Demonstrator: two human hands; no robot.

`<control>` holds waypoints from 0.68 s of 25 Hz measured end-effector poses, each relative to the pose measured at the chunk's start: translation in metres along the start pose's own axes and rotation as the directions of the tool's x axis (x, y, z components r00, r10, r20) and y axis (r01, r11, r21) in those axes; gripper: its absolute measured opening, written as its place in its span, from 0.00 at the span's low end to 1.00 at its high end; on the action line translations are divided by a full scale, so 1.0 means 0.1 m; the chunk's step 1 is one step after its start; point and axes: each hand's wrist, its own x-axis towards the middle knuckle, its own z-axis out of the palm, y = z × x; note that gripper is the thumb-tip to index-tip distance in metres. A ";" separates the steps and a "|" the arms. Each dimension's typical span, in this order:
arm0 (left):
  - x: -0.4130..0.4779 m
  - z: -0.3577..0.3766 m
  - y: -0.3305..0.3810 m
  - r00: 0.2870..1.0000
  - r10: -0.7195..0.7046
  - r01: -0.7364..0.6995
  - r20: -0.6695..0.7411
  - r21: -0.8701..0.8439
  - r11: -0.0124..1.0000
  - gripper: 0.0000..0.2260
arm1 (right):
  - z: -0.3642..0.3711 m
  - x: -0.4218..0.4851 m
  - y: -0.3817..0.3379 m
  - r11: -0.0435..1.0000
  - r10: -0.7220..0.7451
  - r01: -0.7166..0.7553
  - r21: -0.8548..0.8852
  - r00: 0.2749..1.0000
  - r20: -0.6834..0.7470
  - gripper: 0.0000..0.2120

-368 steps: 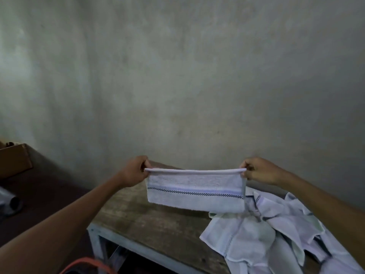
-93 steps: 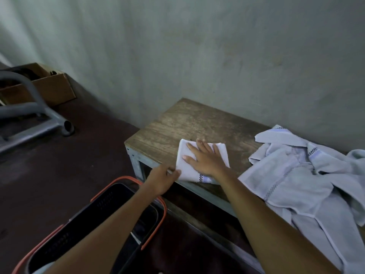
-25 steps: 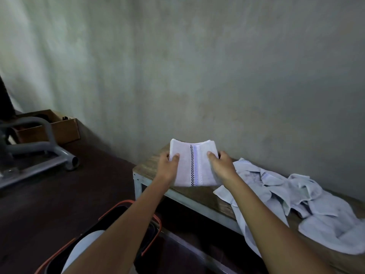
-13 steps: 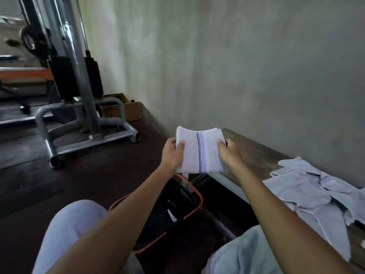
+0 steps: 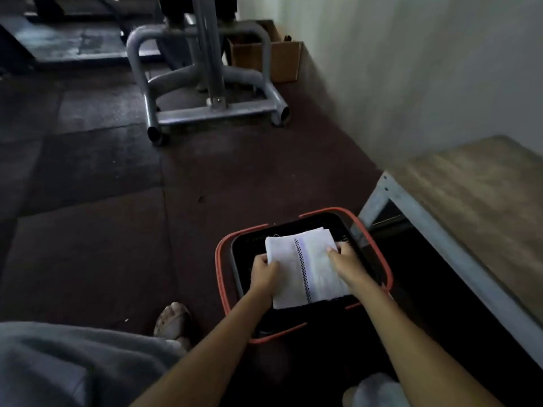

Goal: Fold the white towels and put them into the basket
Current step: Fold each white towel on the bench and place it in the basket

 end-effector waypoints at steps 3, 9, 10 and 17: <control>0.72 0.10 -0.58 0.963 -0.263 0.261 -0.058 -0.045 0.964 0.11 | 0.56 0.69 0.50 0.987 0.109 -0.091 -0.130 0.984 0.140 0.12; 1.39 0.26 -1.11 0.838 -0.405 0.402 -0.365 -0.088 0.912 0.16 | 1.32 1.30 1.08 0.947 0.230 -0.142 -0.289 0.927 0.296 0.17; 1.47 0.28 -1.12 0.828 -0.405 0.413 -0.388 -0.067 0.908 0.16 | 1.37 1.36 1.11 0.939 0.252 -0.156 -0.305 0.919 0.303 0.17; 1.58 0.42 -1.26 0.775 -0.280 0.358 -0.566 0.029 0.933 0.17 | 1.37 1.55 1.26 0.945 0.131 0.004 -0.326 0.912 0.390 0.16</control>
